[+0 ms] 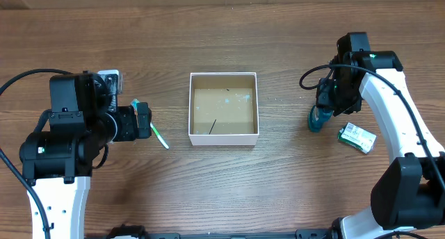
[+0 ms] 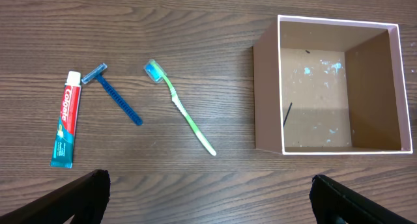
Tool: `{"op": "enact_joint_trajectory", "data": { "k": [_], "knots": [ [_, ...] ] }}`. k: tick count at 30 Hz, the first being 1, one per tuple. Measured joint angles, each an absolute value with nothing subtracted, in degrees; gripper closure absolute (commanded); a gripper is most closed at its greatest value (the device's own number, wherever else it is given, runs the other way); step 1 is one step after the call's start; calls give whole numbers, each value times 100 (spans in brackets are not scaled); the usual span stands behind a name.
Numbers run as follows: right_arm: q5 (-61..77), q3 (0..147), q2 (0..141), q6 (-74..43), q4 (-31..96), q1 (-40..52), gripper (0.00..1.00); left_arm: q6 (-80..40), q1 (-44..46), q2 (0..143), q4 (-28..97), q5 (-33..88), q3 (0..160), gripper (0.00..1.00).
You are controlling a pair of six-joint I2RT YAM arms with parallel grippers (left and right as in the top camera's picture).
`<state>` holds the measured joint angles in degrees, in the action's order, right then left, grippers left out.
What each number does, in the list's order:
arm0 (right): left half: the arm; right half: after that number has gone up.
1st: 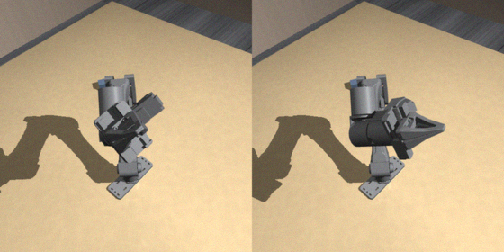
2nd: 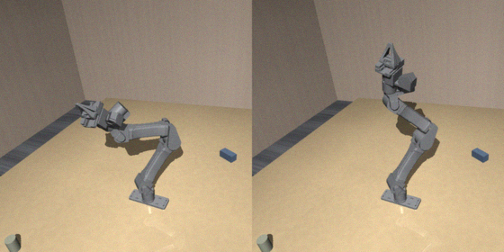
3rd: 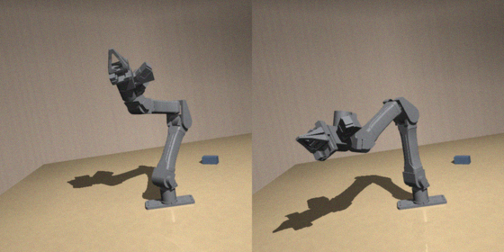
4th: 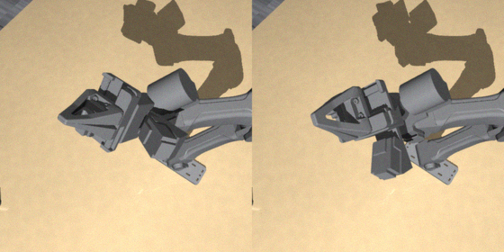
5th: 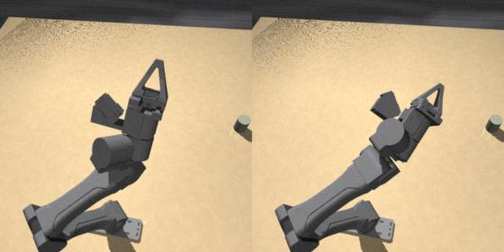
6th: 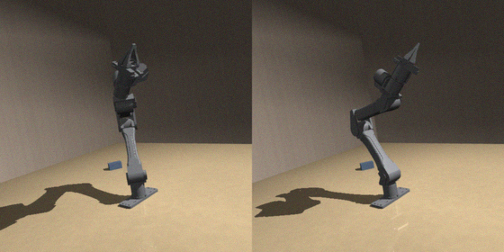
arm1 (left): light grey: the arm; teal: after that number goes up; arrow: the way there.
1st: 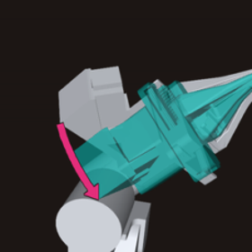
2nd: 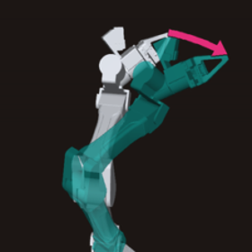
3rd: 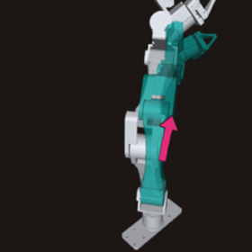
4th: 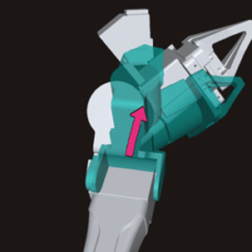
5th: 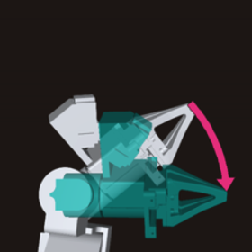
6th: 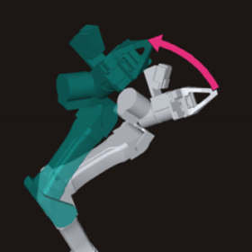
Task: Pack container
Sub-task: 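Move right gripper to the blue Listerine bottle and grasp it, then carry the bottle into the box's right side and release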
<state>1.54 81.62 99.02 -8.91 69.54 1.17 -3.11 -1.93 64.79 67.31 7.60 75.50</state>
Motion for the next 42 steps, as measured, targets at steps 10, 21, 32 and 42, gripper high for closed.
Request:
{"op": "enact_joint_trajectory", "data": {
  "k": [10,21,32,42],
  "knots": [
    [154,8165,9902,-893,6967,117,96,-311,-193,6479,6731,760,7550,0],
    [106,9526,9428,-891,7811,735,96,-311,-193,6479,6729,760,7550,0],
    [49,11102,9089,-1627,7675,3159,96,-311,-193,6479,6707,760,7553,0],
    [-384,11091,10558,-2333,7450,3385,96,-311,-193,6479,6709,760,7553,0]
  ]
}}
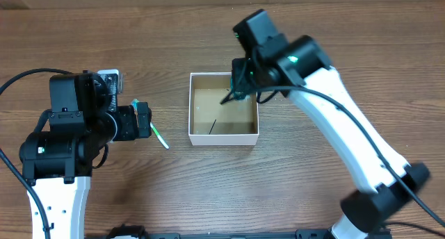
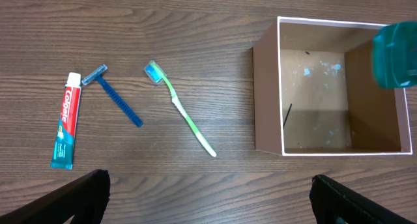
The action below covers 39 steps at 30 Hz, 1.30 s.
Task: Pack container
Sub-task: 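Carry the bottle into the box's right side and release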
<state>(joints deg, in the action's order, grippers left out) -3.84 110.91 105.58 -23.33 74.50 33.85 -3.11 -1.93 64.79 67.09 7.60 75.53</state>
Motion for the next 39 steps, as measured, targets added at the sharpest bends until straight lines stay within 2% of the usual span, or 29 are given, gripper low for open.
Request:
{"op": "enact_joint_trajectory", "data": {
  "k": [18,20,22,24,29,33,39],
  "knots": [
    [-694,11045,11684,-2744,7306,3146,95,-311,-193,6479,6709,760,7553,0],
    [-701,11045,11708,-2746,7306,3142,67,-311,-193,6479,6709,760,7553,0],
    [-701,11045,11708,-2746,7328,3142,58,-311,-193,6479,6711,760,7553,0],
    [-701,11045,11708,-2766,7356,3144,44,-311,-193,6479,6731,760,7553,0],
    [-751,11048,11708,-2786,7382,3144,39,-311,-193,6479,6735,760,7553,0],
    [-755,11048,11708,-2797,7417,3144,30,-311,-193,6479,6735,760,7553,0],
    [-786,11048,11701,-2805,7419,3144,27,-311,-193,6479,6735,760,7553,0]
  ]
}}
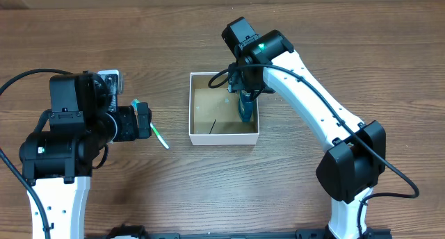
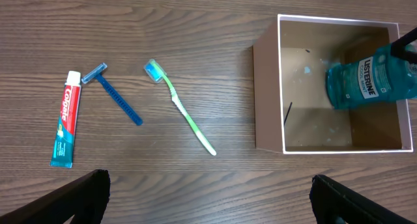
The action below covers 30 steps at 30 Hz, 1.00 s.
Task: Pack container
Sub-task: 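Carry the bottle into the box's right side and release, then grasp the green-white soap package with the right gripper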
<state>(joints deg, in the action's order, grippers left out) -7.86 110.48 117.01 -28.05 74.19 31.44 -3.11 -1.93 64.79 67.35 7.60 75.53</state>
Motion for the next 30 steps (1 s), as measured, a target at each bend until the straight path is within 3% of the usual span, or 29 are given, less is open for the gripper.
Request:
{"op": "enact_joint_trajectory", "data": {
  "k": [2,4,8,11,16,20,24,30],
  "knots": [
    [-860,11048,11664,-2803,7450,3144,23,-311,-193,6479,6735,760,7553,0],
    [-976,11048,11463,-2749,7553,3144,12,-311,-193,6479,6735,760,7553,0],
    [-1138,11238,10753,-2705,7905,3044,7,-311,-193,6479,6735,760,7553,0],
    [-1157,11450,9959,-2851,8187,2383,0,-311,-193,6479,6735,760,7553,0],
    [-1002,11566,9273,-3164,9041,58,0,-311,-193,6479,6735,760,7553,0],
    [-580,10960,9306,-3011,8908,-1271,0,-311,-193,6479,6735,762,7553,0],
    [-379,9627,9336,-2735,8462,-1752,0,-311,-193,6479,6733,770,7555,0],
    [-78,7955,9404,-2484,7443,-1754,0,-311,-193,6479,6705,779,7559,0]
  ]
}}
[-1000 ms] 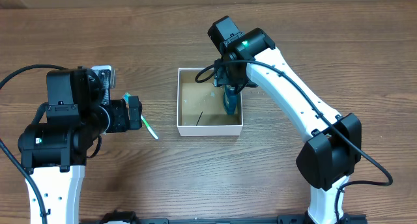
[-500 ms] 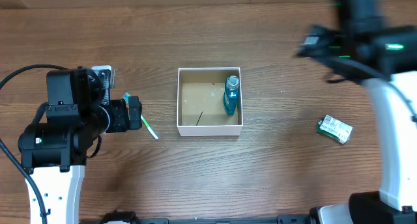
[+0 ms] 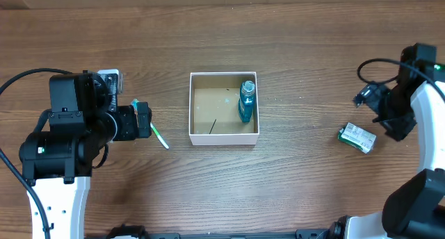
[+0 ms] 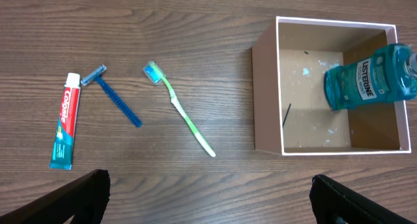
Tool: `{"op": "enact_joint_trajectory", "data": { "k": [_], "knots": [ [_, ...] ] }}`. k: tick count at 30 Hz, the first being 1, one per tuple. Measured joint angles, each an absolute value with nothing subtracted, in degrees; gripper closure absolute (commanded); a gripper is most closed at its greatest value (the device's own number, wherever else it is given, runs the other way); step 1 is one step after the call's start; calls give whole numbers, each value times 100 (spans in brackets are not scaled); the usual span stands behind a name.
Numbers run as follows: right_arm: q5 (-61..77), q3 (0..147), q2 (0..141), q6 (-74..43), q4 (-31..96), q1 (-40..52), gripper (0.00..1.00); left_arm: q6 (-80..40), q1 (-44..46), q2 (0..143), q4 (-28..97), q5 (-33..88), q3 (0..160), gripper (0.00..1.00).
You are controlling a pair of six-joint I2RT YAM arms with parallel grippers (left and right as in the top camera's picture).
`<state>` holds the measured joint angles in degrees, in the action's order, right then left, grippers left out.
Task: Pack container
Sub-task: 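Grasp the green-white soap package with the right gripper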
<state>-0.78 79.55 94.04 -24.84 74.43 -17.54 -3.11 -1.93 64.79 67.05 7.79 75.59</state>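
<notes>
The open white box [image 3: 198, 138] stands mid-table, also seen in the left wrist view as the box [image 4: 267, 87]. A teal mouthwash bottle [image 3: 247, 101] lies inside along its right wall, its label showing on the bottle [image 4: 368, 84]. On the wood to the left lie a toothpaste tube [image 4: 65, 128], a blue razor [image 4: 117, 100] and a green toothbrush [image 4: 186, 120]. My left gripper [image 4: 208, 198] hovers open above them, holding nothing. My right gripper [image 3: 389, 121] is at the far right, empty and apparently open, just above a green packet [image 3: 357, 137].
Bare wooden table surrounds the box. The left arm's body [image 3: 62, 128] fills the left side of the overhead view. A black cable [image 3: 375, 62] loops beside the right arm.
My right gripper has let go of the mouthwash bottle, which now lies in the box. The right arm has moved from the box to the far right, near the green packet.
My right gripper was on the bottle standing at the right, beside the packet. Then it held the bottle above the box's far right corner, then down inside the box. Now the bottle rests there, released. The left arm stayed still throughout.
</notes>
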Motion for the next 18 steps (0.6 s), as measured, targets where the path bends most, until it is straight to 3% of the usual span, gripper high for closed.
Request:
{"op": "enact_joint_trajectory", "data": {
  "k": [6,10,18],
  "knots": [
    [266,7706,9406,-2421,7288,-1754,0,-311,-193,6479,6700,779,7557,0],
    [1546,7693,9406,-3068,6530,-1754,0,-311,-193,6479,6674,779,7559,0],
    [1330,7688,9404,-6987,6847,-1699,0,-311,-193,6479,6667,779,7559,0]
  ]
}}
